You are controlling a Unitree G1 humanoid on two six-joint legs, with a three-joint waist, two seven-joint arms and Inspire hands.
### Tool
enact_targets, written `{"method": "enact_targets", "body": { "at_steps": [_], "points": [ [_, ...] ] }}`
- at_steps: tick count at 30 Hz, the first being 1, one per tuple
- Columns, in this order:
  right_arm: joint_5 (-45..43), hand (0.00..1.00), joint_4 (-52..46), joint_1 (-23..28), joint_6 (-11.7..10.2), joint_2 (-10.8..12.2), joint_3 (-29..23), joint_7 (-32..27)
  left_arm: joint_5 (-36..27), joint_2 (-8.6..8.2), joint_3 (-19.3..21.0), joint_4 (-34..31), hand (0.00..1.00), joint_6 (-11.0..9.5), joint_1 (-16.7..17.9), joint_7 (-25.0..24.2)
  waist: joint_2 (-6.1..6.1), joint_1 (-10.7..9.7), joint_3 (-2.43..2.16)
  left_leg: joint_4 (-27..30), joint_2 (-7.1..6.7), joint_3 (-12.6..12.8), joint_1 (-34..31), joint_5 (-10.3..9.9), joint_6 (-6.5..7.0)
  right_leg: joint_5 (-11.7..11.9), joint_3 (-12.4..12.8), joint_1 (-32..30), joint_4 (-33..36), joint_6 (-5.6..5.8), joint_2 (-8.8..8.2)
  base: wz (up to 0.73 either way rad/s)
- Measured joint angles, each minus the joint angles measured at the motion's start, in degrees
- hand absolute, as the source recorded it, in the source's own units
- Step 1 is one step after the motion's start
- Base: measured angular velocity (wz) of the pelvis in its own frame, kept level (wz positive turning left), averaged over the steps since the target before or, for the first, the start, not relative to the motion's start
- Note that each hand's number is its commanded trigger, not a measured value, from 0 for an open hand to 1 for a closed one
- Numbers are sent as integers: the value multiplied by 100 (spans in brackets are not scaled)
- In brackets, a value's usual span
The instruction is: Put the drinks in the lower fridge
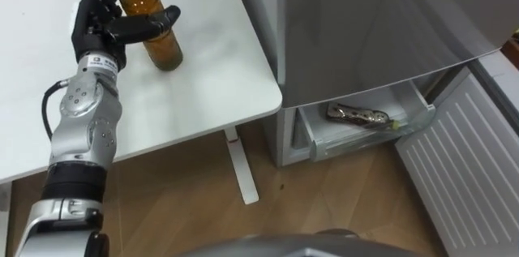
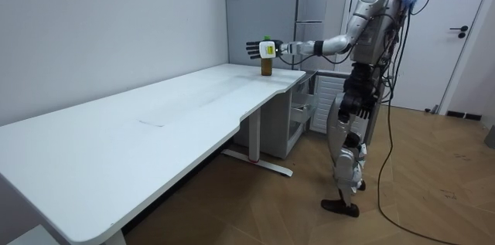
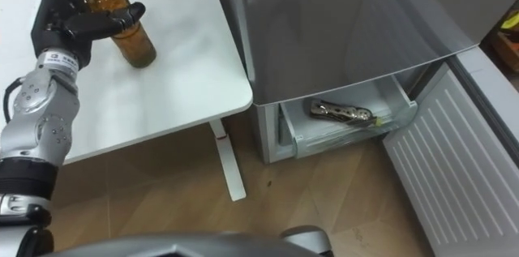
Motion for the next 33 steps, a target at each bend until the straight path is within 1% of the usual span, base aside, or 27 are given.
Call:
{"method": "enact_targets", "body": {
  "at_steps": [2, 3, 6, 11, 14, 20, 21, 22, 23, 24, 25, 33],
  "points": [
    [-40, 0, -38, 21, 77, 0, -1, 0, 4, 0, 6, 143, 0, 54, -96, -1, -5, 16, -5, -2, 0, 7, -5, 0, 0, 0, 6, -6, 1, 0, 1, 0],
    [-55, 0, -38, 55, 111, 0, -1, 1, 4, 0, 6, 217, 0, 95, -132, -1, -3, 14, -16, -1, 0, 5, -10, 0, 0, 0, 11, -3, 1, 0, 1, 0],
    [-113, 0, -38, 94, 159, 0, 0, 3, 4, 0, 6, 293, 0, 212, -137, -6, 15, 10, -42, 0, 0, 13, -12, 0, 0, 0, 30, 5, 5, 0, 2, 0],
    [-185, 0, -35, 96, 314, 0, 0, 11, 4, 0, 6, 329, 0, 354, -137, -4, 36, 9, -56, 15, 1, 46, -5, 0, 0, 0, 77, -7, 38, 0, 2, -4],
    [-243, 0, -38, 99, 326, 0, -1, 1, 5, 0, 6, 342, 0, 357, -137, 13, 45, 13, -58, 14, 9, 66, 4, 0, 1, 0, 122, 1, 52, 0, 13, -5],
    [-242, 0, -39, 98, 357, -8, 0, -64, 5, 0, 6, 403, 0, 357, -137, 25, 94, 16, -44, -6, 17, 83, 31, -2, 1, 4, 178, -44, 68, -7, 32, -5],
    [-242, 0, -38, 99, 357, -9, 0, -67, 5, 0, 6, 403, 0, 357, -137, 25, 104, 17, -50, -7, 17, 85, 29, -1, 0, 4, 193, -55, 69, -7, 35, -5],
    [-242, 0, -39, 99, 357, -9, 0, -68, 5, 0, 6, 403, 35, 357, -137, 26, 107, 18, -51, -8, 17, 88, 30, -1, 0, 4, 203, -57, 68, -8, 37, -6],
    [-242, 0, -39, 95, 356, -9, 0, -70, 5, 0, 6, 403, 74, 357, -137, 26, 116, 18, -57, -10, 17, 98, 34, -1, 0, 4, 222, -59, 65, -8, 39, -6],
    [-242, 0, -39, 89, 354, -9, 0, -70, 5, 0, 7, 403, 93, 357, -137, 26, 118, 17, -58, -13, 16, 109, 38, -1, 0, 4, 233, -62, 61, -7, 39, -6],
    [-242, 0, -40, 87, 353, -9, 0, -70, 5, 0, 6, 403, 100, 357, -137, 26, 117, 17, -58, -15, 16, 115, 38, -1, 0, 4, 239, -64, 58, -7, 39, -5],
    [-242, 0, -39, 85, 351, -18, 0, -110, 9, 0, 8, 478, 100, 356, -137, 50, 89, 17, -39, -21, 16, 139, 25, -1, 0, 3, 281, -110, 51, -7, 47, -2]
  ]
}}
